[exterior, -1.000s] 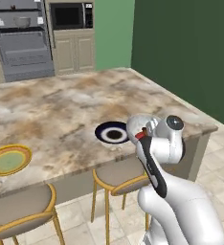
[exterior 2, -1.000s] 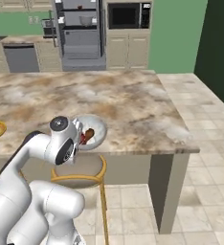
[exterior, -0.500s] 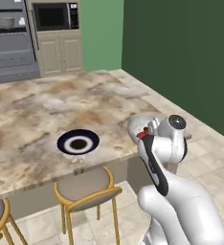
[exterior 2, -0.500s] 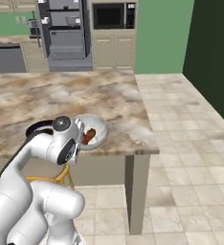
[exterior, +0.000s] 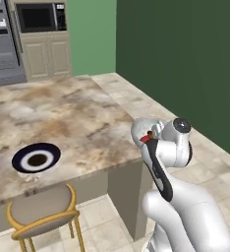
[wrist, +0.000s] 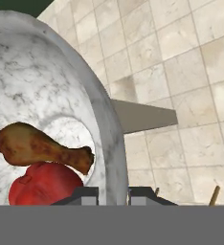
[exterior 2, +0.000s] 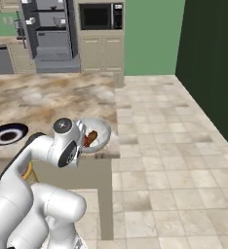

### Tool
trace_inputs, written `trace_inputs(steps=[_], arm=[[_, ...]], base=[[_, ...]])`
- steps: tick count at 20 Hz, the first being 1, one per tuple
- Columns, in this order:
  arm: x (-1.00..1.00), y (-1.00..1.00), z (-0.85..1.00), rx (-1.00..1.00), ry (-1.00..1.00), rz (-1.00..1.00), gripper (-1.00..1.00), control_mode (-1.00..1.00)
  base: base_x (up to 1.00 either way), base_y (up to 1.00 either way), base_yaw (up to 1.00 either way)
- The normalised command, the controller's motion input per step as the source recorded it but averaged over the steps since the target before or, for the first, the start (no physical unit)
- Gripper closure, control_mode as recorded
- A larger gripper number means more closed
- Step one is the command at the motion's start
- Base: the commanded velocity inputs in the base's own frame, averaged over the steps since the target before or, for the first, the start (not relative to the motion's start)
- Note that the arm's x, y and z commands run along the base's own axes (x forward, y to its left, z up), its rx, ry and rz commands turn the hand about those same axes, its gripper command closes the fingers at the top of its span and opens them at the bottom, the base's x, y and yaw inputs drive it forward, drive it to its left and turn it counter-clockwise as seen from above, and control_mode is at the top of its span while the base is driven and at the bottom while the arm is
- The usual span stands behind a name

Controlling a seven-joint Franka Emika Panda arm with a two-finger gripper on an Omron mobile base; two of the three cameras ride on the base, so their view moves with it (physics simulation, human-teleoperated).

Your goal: Pick the chicken drumstick and bell pepper from their plates and place them in the bowl. Then put the bowl in the fridge.

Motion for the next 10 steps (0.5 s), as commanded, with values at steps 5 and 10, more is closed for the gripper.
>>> trace_inputs(steps=[5,10], arm=[[0.0,0.0,0.0,0.0,0.0,0.0,1.0,1.0],[0.0,0.0,0.0,0.0,0.0,0.0,1.0,1.0]], base=[[0.45,-0.66,0.0],[0.55,-0.6,0.0]])
